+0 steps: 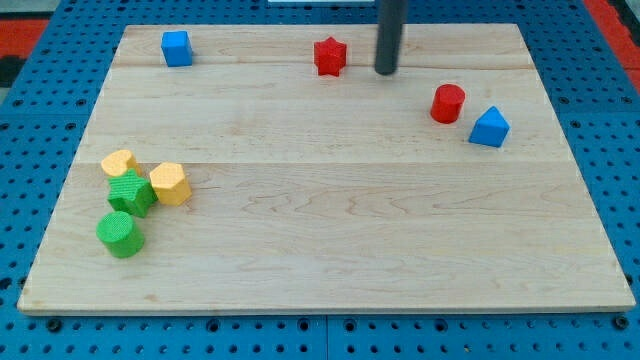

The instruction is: Push the red circle at the top of the board

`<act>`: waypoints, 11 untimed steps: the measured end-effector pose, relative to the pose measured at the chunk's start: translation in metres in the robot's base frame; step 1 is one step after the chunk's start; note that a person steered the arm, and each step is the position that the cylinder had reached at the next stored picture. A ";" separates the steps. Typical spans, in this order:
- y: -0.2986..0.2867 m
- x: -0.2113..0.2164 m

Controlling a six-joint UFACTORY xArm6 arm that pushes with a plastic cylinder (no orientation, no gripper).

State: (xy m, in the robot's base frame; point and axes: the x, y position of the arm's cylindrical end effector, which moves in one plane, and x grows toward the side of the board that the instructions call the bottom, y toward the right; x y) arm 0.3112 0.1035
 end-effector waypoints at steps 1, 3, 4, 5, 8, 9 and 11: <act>0.022 0.053; 0.065 0.062; 0.091 0.040; 0.091 0.008; 0.094 -0.027; 0.094 -0.034; 0.094 -0.044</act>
